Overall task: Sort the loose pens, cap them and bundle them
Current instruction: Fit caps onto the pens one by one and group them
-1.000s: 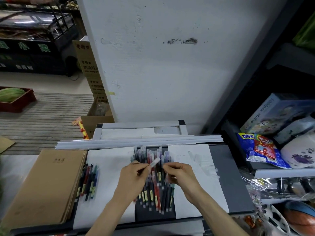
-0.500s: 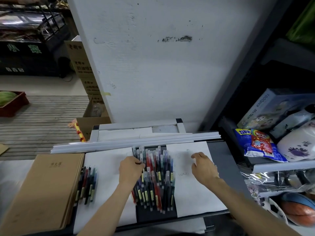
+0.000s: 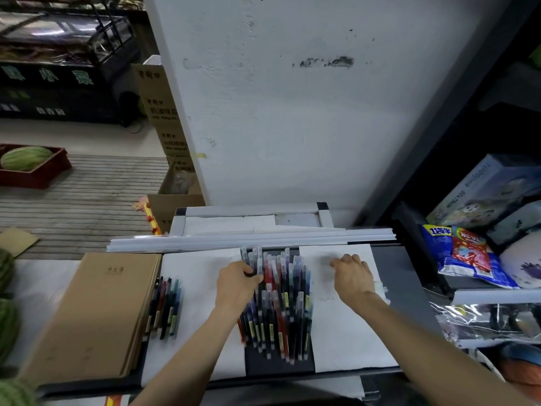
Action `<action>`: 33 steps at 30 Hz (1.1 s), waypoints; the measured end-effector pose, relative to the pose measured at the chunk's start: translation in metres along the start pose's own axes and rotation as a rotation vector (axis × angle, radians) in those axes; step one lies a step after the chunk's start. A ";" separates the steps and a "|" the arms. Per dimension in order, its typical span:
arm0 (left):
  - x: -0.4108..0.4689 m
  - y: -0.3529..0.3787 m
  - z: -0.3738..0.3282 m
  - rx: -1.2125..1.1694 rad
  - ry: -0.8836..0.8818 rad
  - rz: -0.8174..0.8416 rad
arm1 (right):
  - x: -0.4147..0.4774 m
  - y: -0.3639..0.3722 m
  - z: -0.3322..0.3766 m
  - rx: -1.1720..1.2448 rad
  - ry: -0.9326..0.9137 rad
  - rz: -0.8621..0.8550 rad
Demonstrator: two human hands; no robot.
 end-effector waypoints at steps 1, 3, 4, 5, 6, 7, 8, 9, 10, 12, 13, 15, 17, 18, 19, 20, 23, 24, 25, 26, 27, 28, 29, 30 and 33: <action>-0.001 -0.002 0.001 0.008 0.010 0.000 | 0.000 0.001 -0.001 0.017 0.001 -0.016; -0.003 -0.009 0.006 0.038 0.030 -0.018 | -0.002 0.001 -0.001 0.035 -0.006 -0.040; -0.004 -0.014 0.010 0.060 0.032 -0.034 | -0.003 0.001 0.000 0.040 -0.011 -0.045; -0.005 -0.022 0.015 0.087 0.031 -0.053 | -0.004 0.001 0.000 0.049 -0.015 -0.050; -0.005 -0.030 0.022 0.121 0.029 -0.073 | -0.006 0.001 0.001 0.060 -0.018 -0.055; -0.006 -0.040 0.029 0.159 0.028 -0.093 | -0.008 0.001 0.001 0.068 -0.022 -0.060; -0.006 -0.050 0.037 0.191 0.024 -0.118 | -0.011 0.001 0.001 0.076 -0.025 -0.064; -0.007 -0.062 0.046 0.221 0.017 -0.147 | -0.014 0.001 0.002 0.093 -0.025 -0.071; -0.007 -0.074 0.056 0.258 0.008 -0.176 | -0.017 0.001 0.002 0.125 -0.020 -0.079; -0.008 -0.094 0.075 0.348 -0.025 -0.212 | -0.023 0.003 0.001 0.241 -0.003 -0.080; -0.008 -0.100 0.083 0.387 -0.043 -0.211 | -0.026 0.004 0.003 0.317 0.004 -0.076; -0.008 -0.105 0.096 0.451 -0.065 -0.188 | -0.034 0.004 0.009 0.457 0.006 -0.078; -0.008 -0.106 0.103 0.481 -0.066 -0.190 | -0.042 0.003 0.020 0.559 -0.018 -0.105; -0.007 -0.106 0.104 0.492 -0.059 -0.201 | -0.047 0.001 0.027 0.602 -0.033 -0.123; -0.007 -0.106 0.105 0.507 -0.059 -0.209 | -0.052 0.000 0.034 0.641 -0.046 -0.137; -0.006 -0.106 0.105 0.524 -0.064 -0.214 | -0.057 0.000 0.041 0.677 -0.054 -0.144; -0.007 -0.101 0.105 0.585 -0.103 -0.207 | -0.072 -0.003 0.059 0.792 -0.071 -0.141; -0.008 -0.100 0.105 0.586 -0.108 -0.201 | -0.076 -0.004 0.065 0.822 -0.077 -0.135; -0.009 -0.100 0.104 0.584 -0.111 -0.196 | -0.080 -0.006 0.071 0.851 -0.081 -0.126; -0.009 -0.099 0.104 0.579 -0.109 -0.194 | -0.084 -0.009 0.077 0.892 -0.081 -0.114; -0.011 -0.099 0.103 0.565 -0.111 -0.188 | -0.088 -0.012 0.082 0.948 -0.077 -0.096; -0.012 -0.098 0.101 0.541 -0.103 -0.183 | -0.091 -0.015 0.088 1.013 -0.070 -0.071; -0.015 -0.097 0.098 0.508 -0.093 -0.174 | -0.093 -0.018 0.093 1.078 -0.061 -0.040; -0.018 -0.095 0.092 0.458 -0.077 -0.162 | -0.095 -0.021 0.098 1.142 -0.051 -0.006; -0.033 -0.080 0.070 0.218 -0.059 -0.049 | -0.099 -0.030 0.107 1.360 -0.030 0.081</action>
Point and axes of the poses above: each hand's wrist, its own x-axis towards the middle knuckle, its own y-axis out of the palm, z = x × y, the point moved 9 cm from there along x, towards the middle knuckle, and after that the axes turned 4 degrees about -y, right-handed, at the moved point
